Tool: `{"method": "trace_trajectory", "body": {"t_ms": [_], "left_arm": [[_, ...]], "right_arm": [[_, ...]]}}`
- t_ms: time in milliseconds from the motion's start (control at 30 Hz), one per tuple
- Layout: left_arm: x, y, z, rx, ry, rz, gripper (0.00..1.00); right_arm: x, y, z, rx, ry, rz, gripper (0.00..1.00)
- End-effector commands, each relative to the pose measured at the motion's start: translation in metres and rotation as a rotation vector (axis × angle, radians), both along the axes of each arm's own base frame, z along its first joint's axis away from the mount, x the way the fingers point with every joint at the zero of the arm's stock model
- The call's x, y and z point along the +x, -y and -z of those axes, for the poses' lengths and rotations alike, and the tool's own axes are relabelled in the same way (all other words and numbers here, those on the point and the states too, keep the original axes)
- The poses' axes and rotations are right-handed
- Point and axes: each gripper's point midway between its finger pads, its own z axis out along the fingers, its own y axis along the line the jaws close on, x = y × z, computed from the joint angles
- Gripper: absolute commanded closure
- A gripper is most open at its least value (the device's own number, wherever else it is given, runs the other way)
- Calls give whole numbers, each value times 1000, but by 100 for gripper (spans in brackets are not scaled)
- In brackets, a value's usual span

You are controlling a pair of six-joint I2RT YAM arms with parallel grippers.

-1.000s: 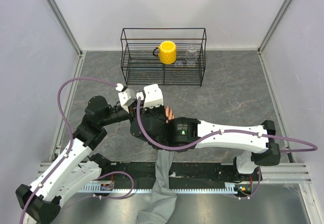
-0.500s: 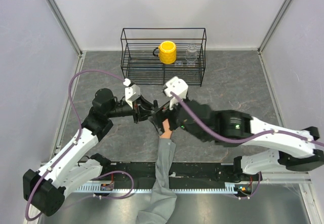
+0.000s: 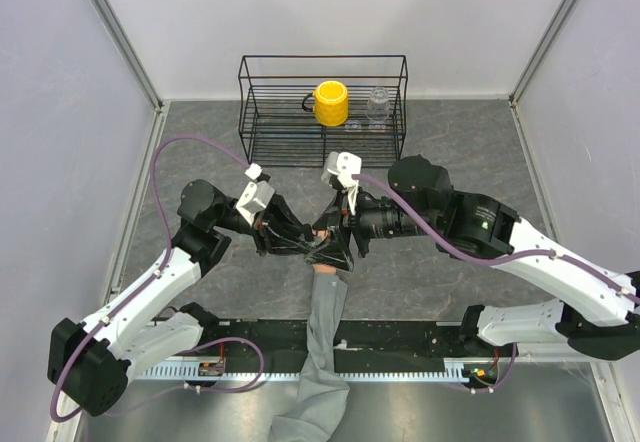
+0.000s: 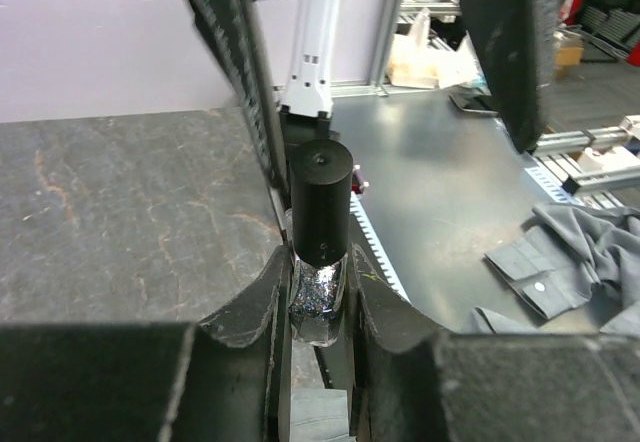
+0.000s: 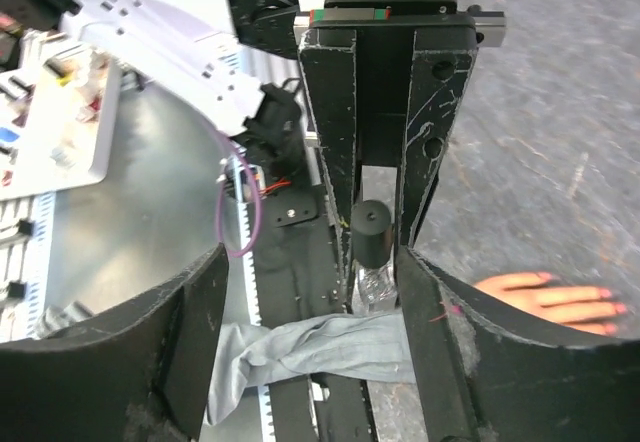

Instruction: Paint the nails

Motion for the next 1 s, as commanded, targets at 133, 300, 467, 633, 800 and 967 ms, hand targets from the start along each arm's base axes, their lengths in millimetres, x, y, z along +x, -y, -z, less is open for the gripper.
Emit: {"method": "trace_trajectory", "body": {"t_ms": [133, 300, 467, 633, 800, 967], "left_arm": [[-16, -5, -7, -14, 39, 69, 98], [-16, -5, -7, -14, 39, 69, 98], [-15, -4, -7, -14, 36, 64, 98], [-11, -2, -7, -16, 33, 31, 98], [29, 1, -7, 6, 51, -229, 98], [95, -22, 0, 30, 23, -628, 98]], "right_arm": [[4, -9, -2, 39, 0, -99, 35], [17, -13, -1, 47, -7, -63, 38], [19, -19, 4, 38, -18, -71, 50], [21, -20, 8, 34, -21, -61, 71], [32, -16, 12, 50, -24, 35, 100], [49, -16, 27, 32, 66, 522, 100]]}}
